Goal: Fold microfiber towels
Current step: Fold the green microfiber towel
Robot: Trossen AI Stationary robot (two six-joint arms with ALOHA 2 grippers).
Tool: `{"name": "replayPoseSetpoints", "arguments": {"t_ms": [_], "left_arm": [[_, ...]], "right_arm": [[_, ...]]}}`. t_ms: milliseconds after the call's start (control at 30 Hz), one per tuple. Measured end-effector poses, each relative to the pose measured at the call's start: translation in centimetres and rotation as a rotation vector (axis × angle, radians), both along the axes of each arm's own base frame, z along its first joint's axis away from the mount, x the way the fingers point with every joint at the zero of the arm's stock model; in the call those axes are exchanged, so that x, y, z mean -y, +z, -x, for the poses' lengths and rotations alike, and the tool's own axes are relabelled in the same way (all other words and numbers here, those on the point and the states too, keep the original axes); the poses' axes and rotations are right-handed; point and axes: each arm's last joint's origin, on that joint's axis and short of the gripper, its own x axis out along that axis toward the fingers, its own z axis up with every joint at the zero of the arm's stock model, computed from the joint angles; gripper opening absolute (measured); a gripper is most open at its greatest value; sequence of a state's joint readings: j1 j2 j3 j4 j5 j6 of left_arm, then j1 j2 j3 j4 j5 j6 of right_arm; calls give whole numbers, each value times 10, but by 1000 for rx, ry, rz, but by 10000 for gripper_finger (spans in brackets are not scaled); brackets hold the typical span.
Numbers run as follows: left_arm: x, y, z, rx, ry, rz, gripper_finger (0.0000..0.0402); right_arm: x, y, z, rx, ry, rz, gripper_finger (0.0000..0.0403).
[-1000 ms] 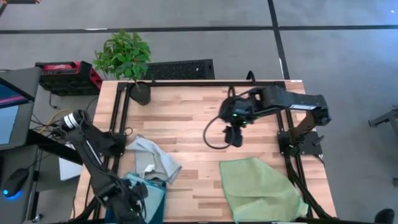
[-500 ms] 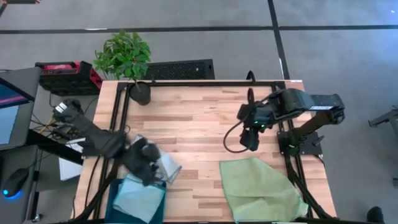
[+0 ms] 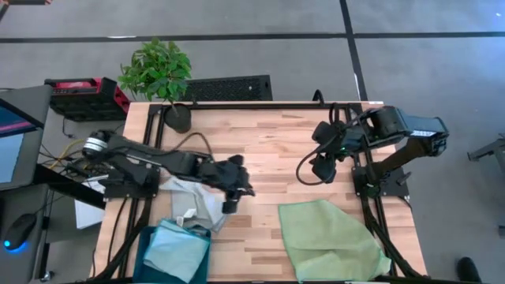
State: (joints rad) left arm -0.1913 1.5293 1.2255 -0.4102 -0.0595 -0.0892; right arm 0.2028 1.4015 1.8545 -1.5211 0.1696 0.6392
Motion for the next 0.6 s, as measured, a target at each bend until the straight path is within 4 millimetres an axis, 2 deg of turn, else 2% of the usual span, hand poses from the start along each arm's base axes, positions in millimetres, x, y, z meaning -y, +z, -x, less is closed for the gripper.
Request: {"name": "replayPoseSetpoints", "arguments": {"t_ms": [200,333,467,600], "left_arm": [[-7,-40,-38,7,8,21,91],[-10,-73,-56,-24,-57,-71,90],[-6,-103,-74,3,-147,-67,90],[-2,-124,-89,49,-181,-26,90]], "right_arm": [[0,-1,-1,-6,1,1,225],[0,-1,-1,-6,1,2,225],[0,-1,-2,-5,1,1,225],[0,-1,-2,0,1,1,225]]}}
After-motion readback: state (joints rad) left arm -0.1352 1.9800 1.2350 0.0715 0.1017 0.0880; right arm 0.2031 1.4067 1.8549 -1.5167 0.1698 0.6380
